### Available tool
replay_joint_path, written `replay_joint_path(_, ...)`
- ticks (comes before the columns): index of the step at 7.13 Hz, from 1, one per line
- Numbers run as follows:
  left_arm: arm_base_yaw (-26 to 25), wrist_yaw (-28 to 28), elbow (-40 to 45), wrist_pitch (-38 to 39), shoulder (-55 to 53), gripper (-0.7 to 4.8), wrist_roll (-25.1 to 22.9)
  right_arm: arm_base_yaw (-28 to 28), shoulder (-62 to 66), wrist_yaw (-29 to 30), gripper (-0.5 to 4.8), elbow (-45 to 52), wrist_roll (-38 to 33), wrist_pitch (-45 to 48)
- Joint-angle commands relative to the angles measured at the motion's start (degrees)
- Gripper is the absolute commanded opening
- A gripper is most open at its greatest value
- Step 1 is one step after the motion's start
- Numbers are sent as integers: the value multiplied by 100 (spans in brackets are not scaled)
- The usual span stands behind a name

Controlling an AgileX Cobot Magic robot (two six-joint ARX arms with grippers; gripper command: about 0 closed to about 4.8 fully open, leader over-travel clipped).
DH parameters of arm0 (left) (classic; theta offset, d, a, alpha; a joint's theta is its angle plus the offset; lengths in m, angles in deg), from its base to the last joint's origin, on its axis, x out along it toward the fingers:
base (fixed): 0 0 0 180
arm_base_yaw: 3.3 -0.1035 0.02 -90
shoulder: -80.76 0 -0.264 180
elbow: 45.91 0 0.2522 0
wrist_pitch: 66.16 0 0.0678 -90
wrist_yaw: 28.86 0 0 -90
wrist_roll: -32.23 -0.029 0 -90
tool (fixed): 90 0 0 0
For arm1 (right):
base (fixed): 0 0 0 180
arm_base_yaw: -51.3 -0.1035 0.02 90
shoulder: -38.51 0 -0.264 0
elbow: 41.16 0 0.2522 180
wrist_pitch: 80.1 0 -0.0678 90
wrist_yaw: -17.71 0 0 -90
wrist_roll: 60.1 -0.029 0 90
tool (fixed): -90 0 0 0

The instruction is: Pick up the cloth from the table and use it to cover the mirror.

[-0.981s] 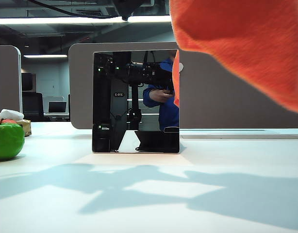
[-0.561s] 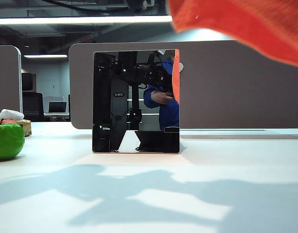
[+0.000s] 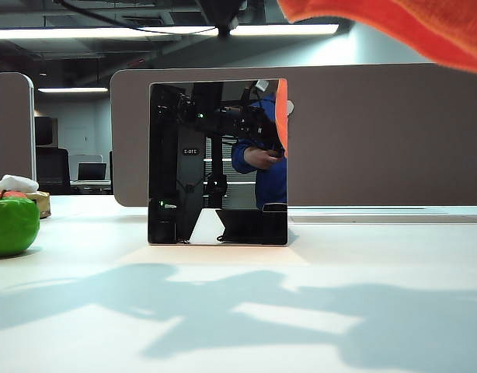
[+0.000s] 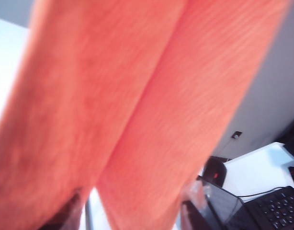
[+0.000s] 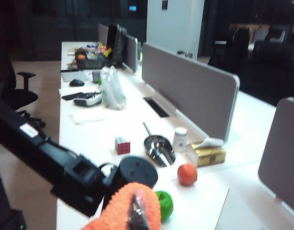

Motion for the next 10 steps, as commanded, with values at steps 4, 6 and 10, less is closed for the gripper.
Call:
replay_joint_path(4, 35, -1095, -17, -188, -260, -6, -13, 4, -42, -643, -6, -28, -17, -225)
replay_joint_path(6, 35, -2992, -20, -455, -247, -6, 289, 2, -24, -3615, -6, -22, 457, -1226)
replay_joint_path(10, 0, -7497, -20, 326, 1766, -6, -46, 83, 1032, -6164, -6, -7, 428, -1919)
